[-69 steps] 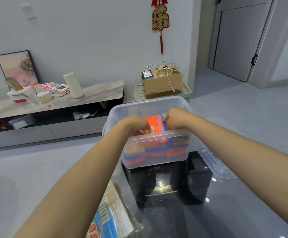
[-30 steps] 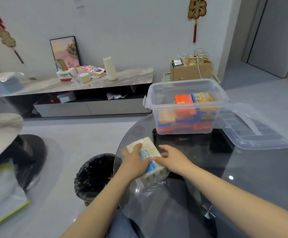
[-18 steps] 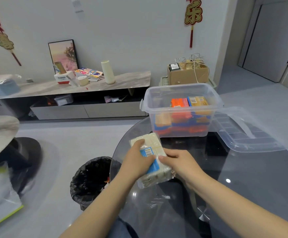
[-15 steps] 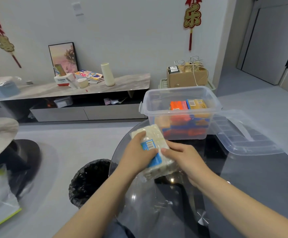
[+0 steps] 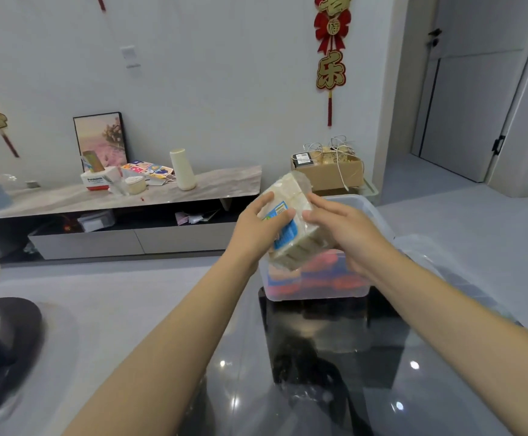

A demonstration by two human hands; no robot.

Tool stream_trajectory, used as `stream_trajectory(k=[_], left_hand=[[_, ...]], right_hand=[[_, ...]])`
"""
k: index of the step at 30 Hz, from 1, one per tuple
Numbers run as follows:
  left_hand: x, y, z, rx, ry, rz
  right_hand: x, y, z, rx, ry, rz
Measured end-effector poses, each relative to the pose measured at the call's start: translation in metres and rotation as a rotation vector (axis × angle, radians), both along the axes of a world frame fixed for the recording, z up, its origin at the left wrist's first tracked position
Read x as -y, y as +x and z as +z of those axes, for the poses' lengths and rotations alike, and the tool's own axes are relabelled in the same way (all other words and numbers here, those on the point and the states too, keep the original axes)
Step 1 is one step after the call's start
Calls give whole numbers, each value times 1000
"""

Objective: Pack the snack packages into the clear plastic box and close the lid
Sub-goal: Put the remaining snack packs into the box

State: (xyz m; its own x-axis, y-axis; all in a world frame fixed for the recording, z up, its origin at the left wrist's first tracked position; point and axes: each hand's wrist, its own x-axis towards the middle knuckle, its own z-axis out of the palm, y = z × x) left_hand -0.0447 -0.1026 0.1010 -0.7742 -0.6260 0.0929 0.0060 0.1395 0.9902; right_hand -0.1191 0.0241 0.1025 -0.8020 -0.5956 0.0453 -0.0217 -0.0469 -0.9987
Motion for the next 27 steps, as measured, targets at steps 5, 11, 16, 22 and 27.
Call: stream_trajectory(k=[5, 11, 16, 22, 27], left_hand=[[21, -37, 2, 16, 87, -62], [41, -64, 1, 183, 156, -187], [52, -73, -8, 255, 204, -130], [50, -74, -8, 365, 272, -90], [55, -72, -16, 499, -126, -73]], right_hand=[[48, -34, 8, -80, 39, -155], [83, -55, -3, -145, 195, -215], [95, -61, -22, -204, 316, -187], [96, -59, -35, -152, 521, -29], [88, -70, -30, -35, 535, 71]])
